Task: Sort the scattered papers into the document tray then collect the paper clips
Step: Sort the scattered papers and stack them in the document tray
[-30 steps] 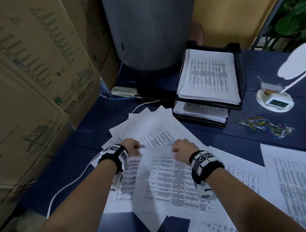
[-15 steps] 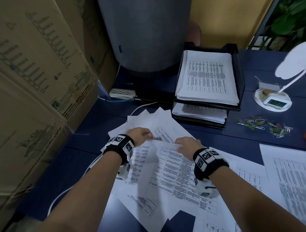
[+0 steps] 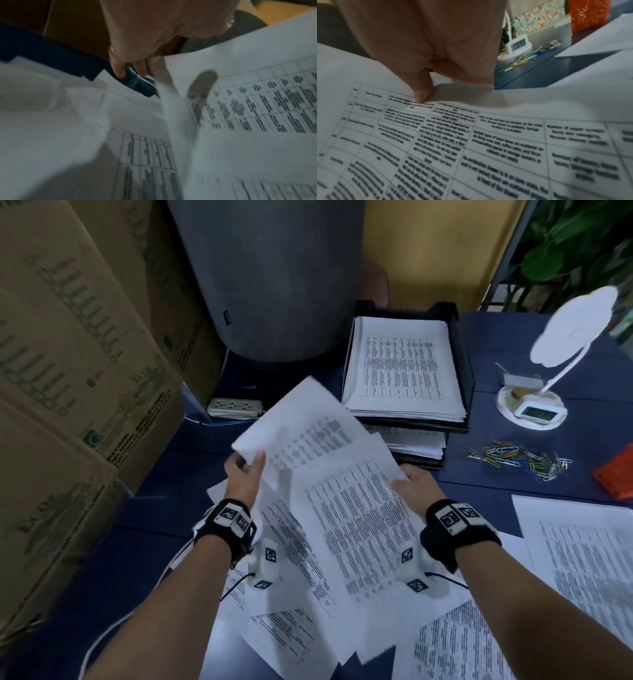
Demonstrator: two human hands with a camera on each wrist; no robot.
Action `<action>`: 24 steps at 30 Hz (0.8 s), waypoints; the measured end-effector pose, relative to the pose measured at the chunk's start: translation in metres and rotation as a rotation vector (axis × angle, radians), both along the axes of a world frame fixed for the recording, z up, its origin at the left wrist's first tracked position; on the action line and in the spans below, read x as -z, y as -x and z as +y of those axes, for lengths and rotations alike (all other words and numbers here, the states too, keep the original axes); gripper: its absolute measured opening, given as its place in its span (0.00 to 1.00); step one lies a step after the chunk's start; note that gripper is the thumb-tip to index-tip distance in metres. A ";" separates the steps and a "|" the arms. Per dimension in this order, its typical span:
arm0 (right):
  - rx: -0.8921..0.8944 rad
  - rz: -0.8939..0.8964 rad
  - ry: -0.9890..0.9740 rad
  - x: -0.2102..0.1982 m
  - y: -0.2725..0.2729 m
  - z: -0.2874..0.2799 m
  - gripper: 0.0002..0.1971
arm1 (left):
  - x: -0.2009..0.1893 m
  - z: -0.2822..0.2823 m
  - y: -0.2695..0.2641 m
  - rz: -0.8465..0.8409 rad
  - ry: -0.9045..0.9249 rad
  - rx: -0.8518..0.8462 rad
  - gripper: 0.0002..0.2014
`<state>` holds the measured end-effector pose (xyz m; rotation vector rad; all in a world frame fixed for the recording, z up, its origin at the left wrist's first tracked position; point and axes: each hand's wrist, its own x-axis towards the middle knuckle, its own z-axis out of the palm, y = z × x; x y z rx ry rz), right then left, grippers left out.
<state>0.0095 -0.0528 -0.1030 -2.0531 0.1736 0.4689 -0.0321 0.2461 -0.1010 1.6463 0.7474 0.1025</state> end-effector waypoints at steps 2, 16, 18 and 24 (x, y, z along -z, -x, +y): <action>0.091 -0.001 -0.094 0.000 -0.002 0.001 0.10 | -0.001 -0.013 -0.001 0.007 0.154 0.133 0.29; 0.230 -0.465 -0.437 -0.085 -0.001 0.041 0.12 | -0.097 -0.053 -0.034 -0.708 -0.066 0.130 0.07; 0.231 -0.481 -0.475 -0.091 -0.003 0.045 0.16 | -0.101 -0.051 -0.035 -0.726 -0.103 0.143 0.07; 0.242 -0.401 -0.473 -0.077 -0.007 0.051 0.15 | -0.079 -0.048 -0.032 -0.597 -0.122 0.143 0.11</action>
